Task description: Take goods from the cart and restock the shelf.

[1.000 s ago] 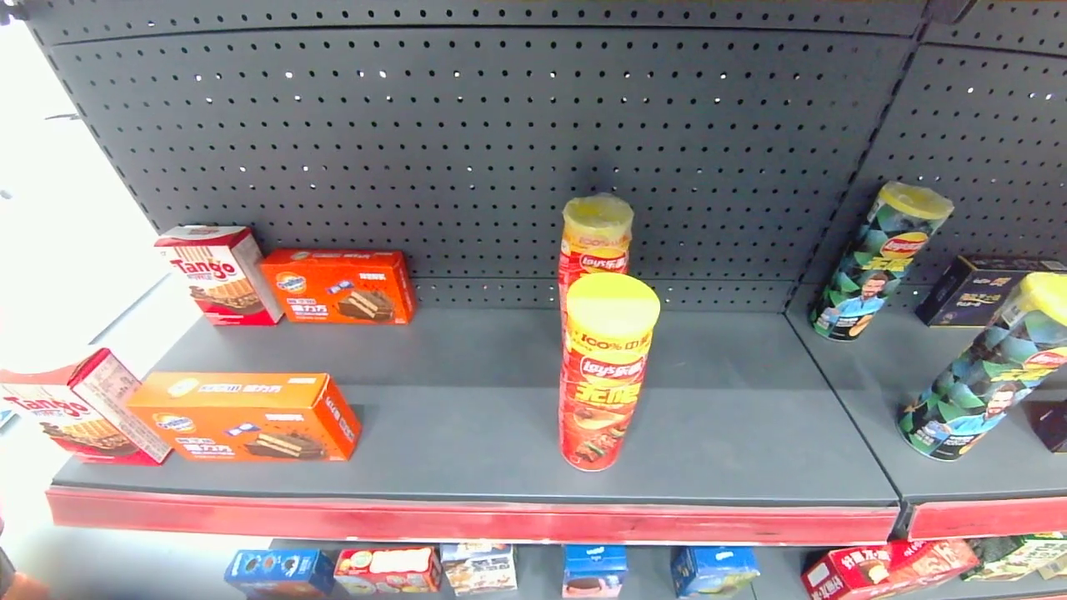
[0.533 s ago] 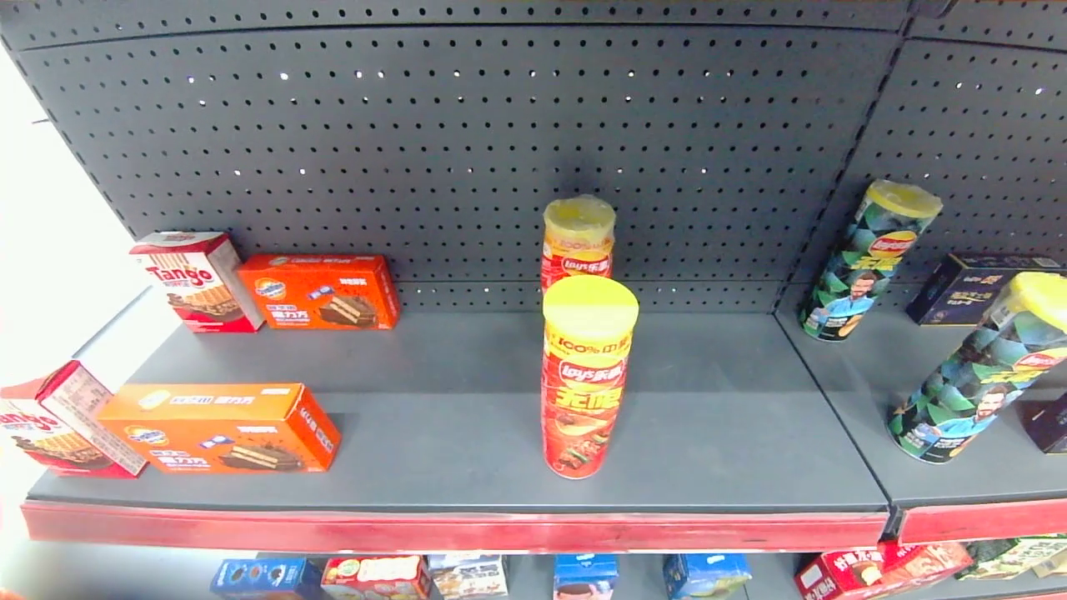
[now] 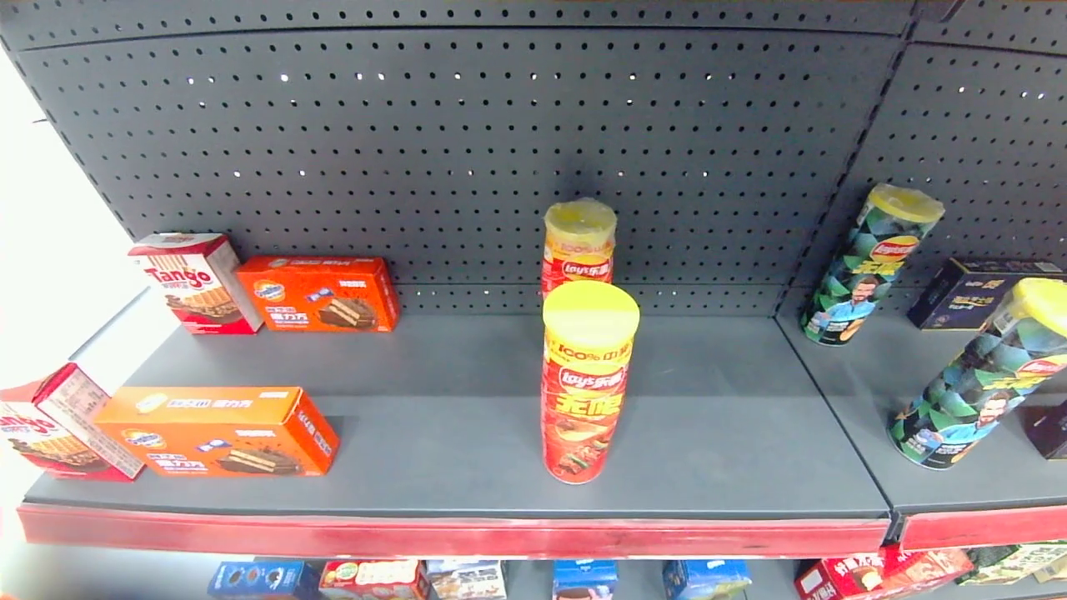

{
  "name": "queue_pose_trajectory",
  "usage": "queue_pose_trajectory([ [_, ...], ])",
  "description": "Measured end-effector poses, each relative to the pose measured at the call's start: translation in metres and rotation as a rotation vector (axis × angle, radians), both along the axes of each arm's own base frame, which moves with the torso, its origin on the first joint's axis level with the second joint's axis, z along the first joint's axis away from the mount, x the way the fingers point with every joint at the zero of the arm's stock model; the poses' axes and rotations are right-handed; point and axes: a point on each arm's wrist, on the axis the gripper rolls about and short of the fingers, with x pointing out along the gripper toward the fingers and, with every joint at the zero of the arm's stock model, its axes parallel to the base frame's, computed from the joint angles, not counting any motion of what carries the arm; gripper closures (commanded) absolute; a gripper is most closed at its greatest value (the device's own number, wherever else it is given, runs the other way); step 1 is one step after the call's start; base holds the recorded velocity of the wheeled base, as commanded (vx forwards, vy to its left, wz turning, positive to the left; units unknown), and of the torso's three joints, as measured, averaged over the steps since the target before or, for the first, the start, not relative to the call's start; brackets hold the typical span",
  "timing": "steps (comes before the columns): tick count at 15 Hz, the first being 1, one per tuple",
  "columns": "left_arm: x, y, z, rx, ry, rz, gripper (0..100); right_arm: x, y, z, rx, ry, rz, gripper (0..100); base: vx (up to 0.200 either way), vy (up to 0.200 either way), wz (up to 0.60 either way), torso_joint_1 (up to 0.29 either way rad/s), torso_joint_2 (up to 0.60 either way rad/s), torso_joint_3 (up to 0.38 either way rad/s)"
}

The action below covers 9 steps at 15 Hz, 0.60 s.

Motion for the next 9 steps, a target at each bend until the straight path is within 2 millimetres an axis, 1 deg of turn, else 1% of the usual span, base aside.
queue_pose_trajectory([
  [1,0.0000,0.0000,0.0000,0.000,0.000,0.000,0,0.0000,0.0000,0.0000,0.000,0.000,0.000,0,-0.200,0.000,0.00,0.007,0.00,0.002],
  [9,0.0000,0.0000,0.0001,0.000,0.000,0.000,0,0.0000,0.0000,0.0000,0.000,0.000,0.001,0,0.000,0.000,0.00,0.000,0.00,0.000],
])
